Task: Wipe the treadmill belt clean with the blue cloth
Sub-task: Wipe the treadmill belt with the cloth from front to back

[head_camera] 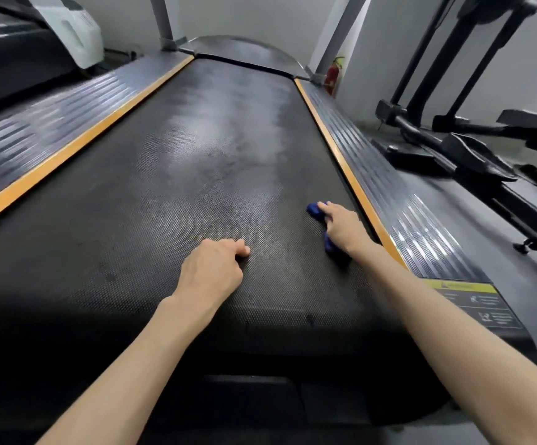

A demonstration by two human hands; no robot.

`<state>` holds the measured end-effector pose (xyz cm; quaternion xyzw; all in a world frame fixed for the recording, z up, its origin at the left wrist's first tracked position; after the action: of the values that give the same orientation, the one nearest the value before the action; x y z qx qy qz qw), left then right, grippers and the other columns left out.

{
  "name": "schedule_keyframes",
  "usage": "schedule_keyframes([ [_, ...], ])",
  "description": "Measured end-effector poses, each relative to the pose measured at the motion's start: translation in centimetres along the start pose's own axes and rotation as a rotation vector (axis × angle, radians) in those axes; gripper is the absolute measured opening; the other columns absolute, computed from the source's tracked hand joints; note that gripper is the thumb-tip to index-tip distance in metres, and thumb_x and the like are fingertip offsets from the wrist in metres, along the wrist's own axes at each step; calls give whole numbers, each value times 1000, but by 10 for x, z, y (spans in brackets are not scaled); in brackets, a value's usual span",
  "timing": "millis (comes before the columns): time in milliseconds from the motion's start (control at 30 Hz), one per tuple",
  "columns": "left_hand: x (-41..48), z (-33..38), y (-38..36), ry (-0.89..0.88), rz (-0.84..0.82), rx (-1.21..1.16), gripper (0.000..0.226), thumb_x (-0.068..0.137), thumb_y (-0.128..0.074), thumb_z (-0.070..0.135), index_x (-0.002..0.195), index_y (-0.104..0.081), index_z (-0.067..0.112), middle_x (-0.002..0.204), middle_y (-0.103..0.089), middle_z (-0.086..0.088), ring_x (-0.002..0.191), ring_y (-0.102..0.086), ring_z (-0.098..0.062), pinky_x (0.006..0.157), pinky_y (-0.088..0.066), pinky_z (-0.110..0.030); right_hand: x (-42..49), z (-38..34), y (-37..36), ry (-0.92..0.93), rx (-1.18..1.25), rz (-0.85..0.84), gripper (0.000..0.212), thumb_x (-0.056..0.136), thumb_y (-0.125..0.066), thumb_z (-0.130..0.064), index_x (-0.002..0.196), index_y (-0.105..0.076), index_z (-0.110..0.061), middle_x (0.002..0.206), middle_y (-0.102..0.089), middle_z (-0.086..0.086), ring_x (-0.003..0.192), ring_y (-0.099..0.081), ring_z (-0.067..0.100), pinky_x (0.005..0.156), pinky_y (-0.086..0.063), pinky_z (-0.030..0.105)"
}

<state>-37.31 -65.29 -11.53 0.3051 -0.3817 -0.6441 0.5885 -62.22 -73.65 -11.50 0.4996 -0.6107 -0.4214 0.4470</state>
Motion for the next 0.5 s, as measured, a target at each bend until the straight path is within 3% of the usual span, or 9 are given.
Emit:
schedule_keyframes([
  [167,2,1,-1,16,15,24,37,92,-42,18,119,-61,34,127,-60,4,119,-53,-24,101,-42,-38,-94,4,17,-108,-44,37,52,94,-38,-3,143,-31,-20,151,-29,6,133,-34,30,103,-33,38],
  [267,3,6,3,16,29,67,35,91,-45,19,116,-63,35,124,-61,3,116,-53,-26,95,-43,-36,-137,10,17,-98,-16,109,52,92,-40,-3,141,-36,-21,150,-31,4,132,-37,28,102,-34,34],
  [400,2,10,5,17,58,108,33,90,-48,20,114,-64,35,121,-63,1,113,-55,-26,92,-44,-36,-82,27,14,-115,72,81,52,87,-41,6,136,-45,-12,145,-37,13,132,-37,29,108,-29,33],
  [500,1,10,1,5,61,110,34,89,-48,19,114,-64,34,122,-63,4,113,-56,-25,94,-44,-37,-26,30,17,-190,155,63,46,91,-39,2,135,-45,-9,137,-46,18,119,-51,33,96,-40,32],
])
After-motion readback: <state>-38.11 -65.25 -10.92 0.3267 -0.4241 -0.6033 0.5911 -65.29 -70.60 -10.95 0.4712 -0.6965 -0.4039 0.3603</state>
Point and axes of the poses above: each hand's wrist, its own x-axis towards the middle knuckle, its own y-axis out of the back of the hand, z = x × y, the point moved 5 cm from there along x, towards the middle knuckle
